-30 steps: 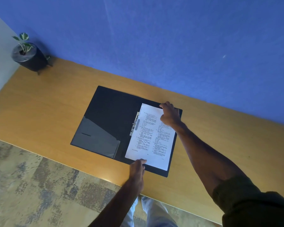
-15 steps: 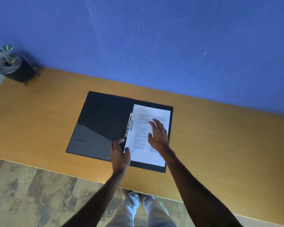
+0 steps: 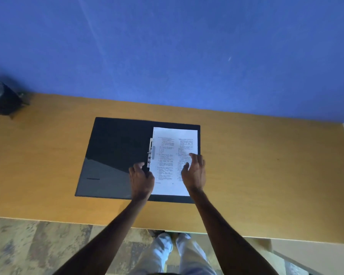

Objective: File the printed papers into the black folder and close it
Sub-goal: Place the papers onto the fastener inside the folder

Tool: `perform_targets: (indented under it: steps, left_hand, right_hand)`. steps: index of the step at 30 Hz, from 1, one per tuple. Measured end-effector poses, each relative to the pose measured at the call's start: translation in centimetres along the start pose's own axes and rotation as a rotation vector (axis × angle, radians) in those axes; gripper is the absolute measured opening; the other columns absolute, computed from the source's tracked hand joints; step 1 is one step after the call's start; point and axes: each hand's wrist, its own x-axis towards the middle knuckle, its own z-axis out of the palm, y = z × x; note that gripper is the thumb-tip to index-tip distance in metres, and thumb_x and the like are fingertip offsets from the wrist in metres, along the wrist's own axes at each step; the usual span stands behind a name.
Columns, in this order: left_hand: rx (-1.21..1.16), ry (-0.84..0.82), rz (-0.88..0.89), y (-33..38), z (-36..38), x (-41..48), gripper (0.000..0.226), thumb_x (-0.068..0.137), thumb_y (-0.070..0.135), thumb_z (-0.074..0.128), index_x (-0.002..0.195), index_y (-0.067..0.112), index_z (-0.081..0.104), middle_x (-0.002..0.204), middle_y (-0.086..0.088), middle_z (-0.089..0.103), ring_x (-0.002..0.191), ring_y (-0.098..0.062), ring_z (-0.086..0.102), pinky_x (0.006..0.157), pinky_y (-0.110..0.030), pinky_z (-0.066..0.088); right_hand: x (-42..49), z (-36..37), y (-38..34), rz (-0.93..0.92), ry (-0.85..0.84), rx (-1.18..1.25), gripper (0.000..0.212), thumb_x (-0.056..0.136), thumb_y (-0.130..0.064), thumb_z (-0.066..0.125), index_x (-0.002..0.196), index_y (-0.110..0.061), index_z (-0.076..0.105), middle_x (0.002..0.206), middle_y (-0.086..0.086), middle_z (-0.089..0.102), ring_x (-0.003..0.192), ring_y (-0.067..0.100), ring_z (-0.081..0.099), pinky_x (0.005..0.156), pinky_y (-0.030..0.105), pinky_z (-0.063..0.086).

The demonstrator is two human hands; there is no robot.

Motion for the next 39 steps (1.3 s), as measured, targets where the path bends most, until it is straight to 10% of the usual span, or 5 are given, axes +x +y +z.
perform_targets:
  steps: [5,27,31,36,39]
  left_hand:
    - [-0.054,-0.047,-0.133,-1.9,0.0,-0.9,0.037,0.1,0.006,0.059,0.136,-0.001,0.056,0.142,-0.021,0.061,0.127,-0.039,0.066,0.104,-0.049,0.055]
    - [0.032,-0.125,-0.051,-2.4,0.6,-2.3,0.045,0.098,0.006,0.058,0.142,-0.001,0.056,0.147,-0.021,0.056,0.135,-0.041,0.06,0.116,-0.054,0.05]
    - [0.032,-0.057,-0.025,-2.4,-0.5,-1.4,0.05,0.098,0.004,0.055,0.148,-0.001,0.053,0.149,-0.022,0.054,0.141,-0.04,0.054,0.119,-0.052,0.047]
    - [0.089,0.008,0.061,-1.5,-2.2,1.4,0.049,0.097,0.003,0.057,0.147,0.002,0.056,0.147,-0.021,0.056,0.143,-0.041,0.05,0.122,-0.052,0.041]
    - [0.161,-0.004,0.157,-0.4,-3.0,3.4,0.051,0.098,0.004,0.057,0.148,0.005,0.057,0.149,-0.019,0.056,0.144,-0.041,0.05,0.124,-0.052,0.041]
  right_hand:
    - [-1.9,-1.2,3.3,0.368,0.06,0.217,0.046,0.087,0.014,0.046,0.12,-0.004,0.071,0.13,0.015,0.066,0.101,0.039,0.067,0.076,0.044,0.056]
    - [-2.3,-1.8,3.4,0.421,-0.025,0.311,0.044,0.087,0.01,0.05,0.122,-0.002,0.074,0.126,0.014,0.074,0.111,0.039,0.071,0.087,0.047,0.062]
    - [-1.8,-1.9,2.1,0.147,0.006,0.122,0.05,0.089,0.013,0.051,0.134,-0.004,0.068,0.14,0.012,0.063,0.13,0.034,0.061,0.082,0.045,0.059]
    - [0.3,-1.1,0.0,-0.306,-0.295,-0.279,0.073,0.106,-0.021,0.061,0.173,-0.018,0.03,0.181,0.005,0.023,0.169,0.025,0.024,0.135,0.046,0.031]
    - [1.7,-0.3,-1.1,-0.406,-0.416,-0.422,0.087,0.11,-0.039,0.06,0.177,-0.023,0.007,0.185,0.007,-0.008,0.174,0.029,-0.001,0.141,0.053,0.011]
